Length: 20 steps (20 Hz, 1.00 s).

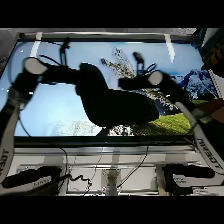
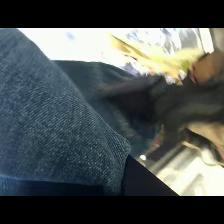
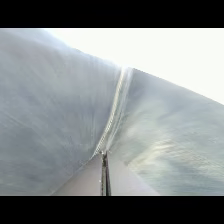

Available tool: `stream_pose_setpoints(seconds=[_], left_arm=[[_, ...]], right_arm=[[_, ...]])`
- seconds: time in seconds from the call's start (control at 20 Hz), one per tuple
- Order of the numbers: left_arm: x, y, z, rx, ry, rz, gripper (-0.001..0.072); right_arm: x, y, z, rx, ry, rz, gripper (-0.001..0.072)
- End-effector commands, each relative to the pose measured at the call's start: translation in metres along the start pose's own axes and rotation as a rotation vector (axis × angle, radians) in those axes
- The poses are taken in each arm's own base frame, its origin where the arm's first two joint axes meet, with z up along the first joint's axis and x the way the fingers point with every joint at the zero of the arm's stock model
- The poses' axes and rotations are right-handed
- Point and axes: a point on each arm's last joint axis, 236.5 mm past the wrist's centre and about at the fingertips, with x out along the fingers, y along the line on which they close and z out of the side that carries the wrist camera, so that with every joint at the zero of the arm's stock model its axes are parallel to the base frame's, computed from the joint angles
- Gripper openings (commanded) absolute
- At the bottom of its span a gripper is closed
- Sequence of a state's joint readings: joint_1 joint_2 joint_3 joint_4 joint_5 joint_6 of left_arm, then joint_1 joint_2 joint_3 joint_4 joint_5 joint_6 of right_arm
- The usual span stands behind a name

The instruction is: Fold the clothes and pants, and hang the long-sleeved shirts on hangers.

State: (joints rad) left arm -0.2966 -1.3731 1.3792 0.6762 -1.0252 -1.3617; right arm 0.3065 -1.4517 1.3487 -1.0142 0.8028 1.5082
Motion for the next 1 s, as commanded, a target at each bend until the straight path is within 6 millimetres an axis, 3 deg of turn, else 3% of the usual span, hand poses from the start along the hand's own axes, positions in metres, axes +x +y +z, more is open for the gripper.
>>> stream_pose_setpoints(seconds=[0.0, 0.1, 0.2, 0.25, 0.3, 0.35, 0.55, 0.7, 0.75, 0.8, 0.85, 0.9, 0.95], left_arm=[[0.093, -0.041, -0.023, -0.125, 0.014, -0.139, 0.0023], [0.140, -0.070, -0.047, -0.172, 0.041, -0.222, 0.0024], [0.168, -0.109, -0.067, -0.185, 0.072, -0.334, 0.0024], [0.177, -0.129, -0.073, -0.162, 0.076, -0.388, 0.0069], [0.182, -0.141, -0.077, -0.132, 0.074, -0.421, 0.0343], [0.185, -0.148, -0.080, -0.115, 0.070, -0.439, 0.0720], [0.177, -0.139, -0.067, -0.119, 0.059, -0.444, 0.0706], [0.153, -0.121, -0.046, -0.123, 0.067, -0.472, 0.0684], [0.145, -0.110, -0.037, -0.125, 0.067, -0.475, 0.0539], [0.138, -0.097, -0.030, -0.108, 0.063, -0.463, 0.0339], [0.135, -0.079, -0.025, -0.049, 0.052, -0.424, 0.0090], [0.135, -0.059, -0.022, 0.015, 0.045, -0.367, 0.0023], [0.138, -0.038, -0.021, 0.063, 0.044, -0.293, 0.0023]], right_arm=[[-0.105, -0.043, 0.057, 0.020, -0.198, -0.094, 0.0072], [-0.153, -0.067, 0.074, 0.002, -0.291, -0.180, 0.0072], [-0.179, -0.090, 0.075, 0.002, -0.309, -0.254, 0.0072], [-0.185, -0.103, 0.071, 0.011, -0.295, -0.287, 0.0072], [-0.188, -0.115, 0.067, 0.018, -0.276, -0.315, 0.0072], [-0.191, -0.127, 0.063, 0.021, -0.257, -0.349, 0.0081], [-0.206, -0.192, 0.046, 0.024, -0.202, -0.528, 0.0072], [-0.202, -0.243, 0.008, 0.100, -0.061, -0.544, 0.0071], [-0.192, -0.251, -0.015, 0.118, 0.033, -0.482, 0.0071], [-0.181, -0.252, -0.037, 0.147, 0.121, -0.391, 0.0071], [-0.172, -0.249, -0.055, 0.192, 0.191, -0.288, 0.0072], [-0.165, -0.246, -0.069, 0.258, 0.236, -0.186, 0.0089], [-0.159, -0.245, -0.076, 0.323, 0.257, -0.118, 0.0241]])
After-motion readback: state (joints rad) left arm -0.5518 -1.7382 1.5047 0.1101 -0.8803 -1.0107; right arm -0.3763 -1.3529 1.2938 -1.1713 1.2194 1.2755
